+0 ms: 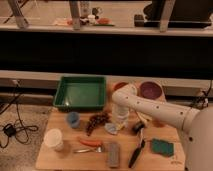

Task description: Place towel in purple bowl

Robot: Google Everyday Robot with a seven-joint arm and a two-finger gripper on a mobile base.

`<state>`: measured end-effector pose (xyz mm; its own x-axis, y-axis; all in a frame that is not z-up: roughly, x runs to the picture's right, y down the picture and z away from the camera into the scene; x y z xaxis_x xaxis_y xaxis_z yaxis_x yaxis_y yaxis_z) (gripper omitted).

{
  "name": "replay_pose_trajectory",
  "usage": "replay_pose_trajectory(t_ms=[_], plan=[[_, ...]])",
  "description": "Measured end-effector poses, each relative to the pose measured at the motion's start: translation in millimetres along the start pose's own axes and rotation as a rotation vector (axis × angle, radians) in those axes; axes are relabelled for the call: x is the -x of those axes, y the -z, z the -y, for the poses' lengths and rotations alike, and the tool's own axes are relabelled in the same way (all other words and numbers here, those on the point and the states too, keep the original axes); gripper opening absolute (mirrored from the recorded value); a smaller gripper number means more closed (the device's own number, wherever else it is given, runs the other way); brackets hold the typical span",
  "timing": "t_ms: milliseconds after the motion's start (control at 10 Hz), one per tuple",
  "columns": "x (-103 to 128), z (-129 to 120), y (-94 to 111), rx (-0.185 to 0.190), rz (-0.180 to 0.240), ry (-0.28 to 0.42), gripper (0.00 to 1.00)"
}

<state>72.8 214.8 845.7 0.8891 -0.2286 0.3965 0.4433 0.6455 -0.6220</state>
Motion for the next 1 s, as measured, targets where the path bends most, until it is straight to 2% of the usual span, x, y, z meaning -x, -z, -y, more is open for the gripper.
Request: replay_pose_trajectory(t_ms=[100, 400, 500, 900, 1000], plan=[[-1.4, 0.5, 0.3, -0.007, 0.0, 0.001, 0.06], [-0.2, -3.3, 6.7, -0.06, 0.05, -0.002, 0.06], [3.7, -3.9, 15.6, -0.082, 0.068, -0.002, 0.06], [18.9, -11.4, 76.0, -0.193, 0.16, 0.003, 0.06], [20.7, -12.4, 94.7, -0.235, 0.182, 0.002, 0.06]])
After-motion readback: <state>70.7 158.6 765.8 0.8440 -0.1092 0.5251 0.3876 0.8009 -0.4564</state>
